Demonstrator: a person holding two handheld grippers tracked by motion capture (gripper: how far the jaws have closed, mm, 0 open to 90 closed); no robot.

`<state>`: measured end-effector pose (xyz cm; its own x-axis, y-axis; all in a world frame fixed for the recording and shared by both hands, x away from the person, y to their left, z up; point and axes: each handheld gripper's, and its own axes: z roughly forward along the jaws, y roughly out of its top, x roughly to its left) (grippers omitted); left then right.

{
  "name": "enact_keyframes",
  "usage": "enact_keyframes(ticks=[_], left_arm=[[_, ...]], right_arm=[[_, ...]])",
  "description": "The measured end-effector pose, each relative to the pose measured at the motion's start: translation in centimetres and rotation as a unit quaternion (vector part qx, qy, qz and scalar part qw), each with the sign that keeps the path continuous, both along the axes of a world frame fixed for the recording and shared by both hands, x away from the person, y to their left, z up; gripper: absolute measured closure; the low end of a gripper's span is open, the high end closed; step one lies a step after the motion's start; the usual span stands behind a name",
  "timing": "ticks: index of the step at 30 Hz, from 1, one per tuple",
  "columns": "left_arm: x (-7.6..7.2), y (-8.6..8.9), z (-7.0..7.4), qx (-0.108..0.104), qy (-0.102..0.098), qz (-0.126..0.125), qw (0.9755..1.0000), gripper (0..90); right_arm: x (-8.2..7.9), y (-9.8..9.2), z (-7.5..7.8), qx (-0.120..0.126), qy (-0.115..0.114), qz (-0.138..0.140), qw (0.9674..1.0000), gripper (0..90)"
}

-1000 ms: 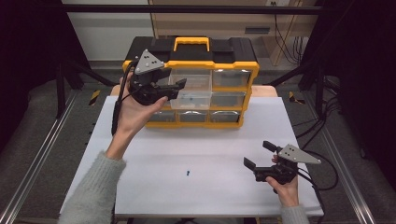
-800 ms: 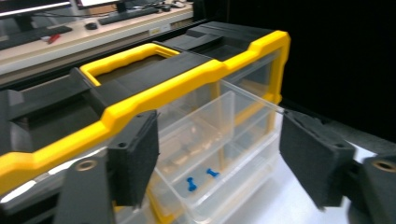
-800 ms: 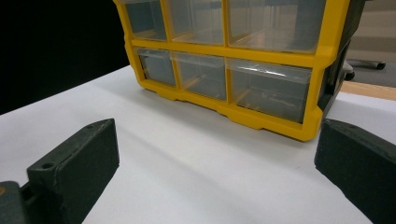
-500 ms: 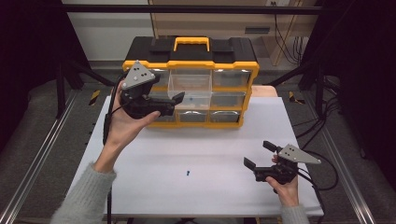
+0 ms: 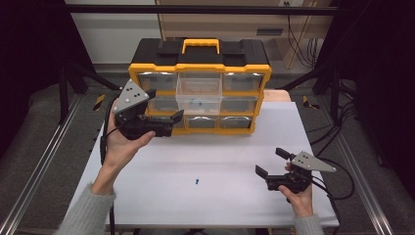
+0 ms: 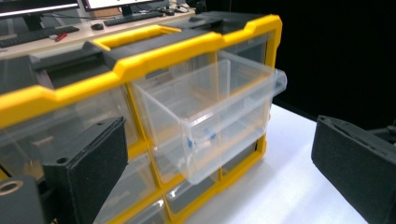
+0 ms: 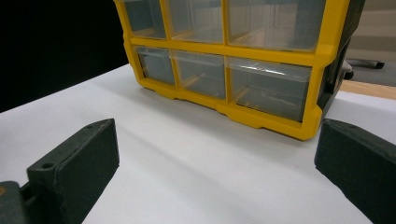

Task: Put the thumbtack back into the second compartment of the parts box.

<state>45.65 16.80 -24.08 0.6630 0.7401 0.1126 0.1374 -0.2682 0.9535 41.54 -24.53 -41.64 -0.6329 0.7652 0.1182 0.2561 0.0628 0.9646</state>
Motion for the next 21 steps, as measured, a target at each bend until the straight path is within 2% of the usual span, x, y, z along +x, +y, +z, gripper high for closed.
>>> enact_keyframes(ticks=[9, 11, 21], left_arm=[[-0.6, 0.7, -2.4, -0.003, 0.002, -0.006, 1.0000, 3.1], [-0.9, 0.8, -3.0, -0.005, 0.012, -0.008, 0.9999, 3.1], [-1.7, 1.0, -5.1, -0.008, 0.017, -0.013, 0.9997, 3.1]], right_arm=[[0.0, -0.1, 0.0, -0.004, -0.003, 0.000, 1.0000, 0.5], [0.1, -0.1, 0.0, -0.003, -0.003, 0.000, 1.0000, 0.5], [0.1, -0.1, -0.1, -0.006, -0.006, 0.002, 1.0000, 0.5]])
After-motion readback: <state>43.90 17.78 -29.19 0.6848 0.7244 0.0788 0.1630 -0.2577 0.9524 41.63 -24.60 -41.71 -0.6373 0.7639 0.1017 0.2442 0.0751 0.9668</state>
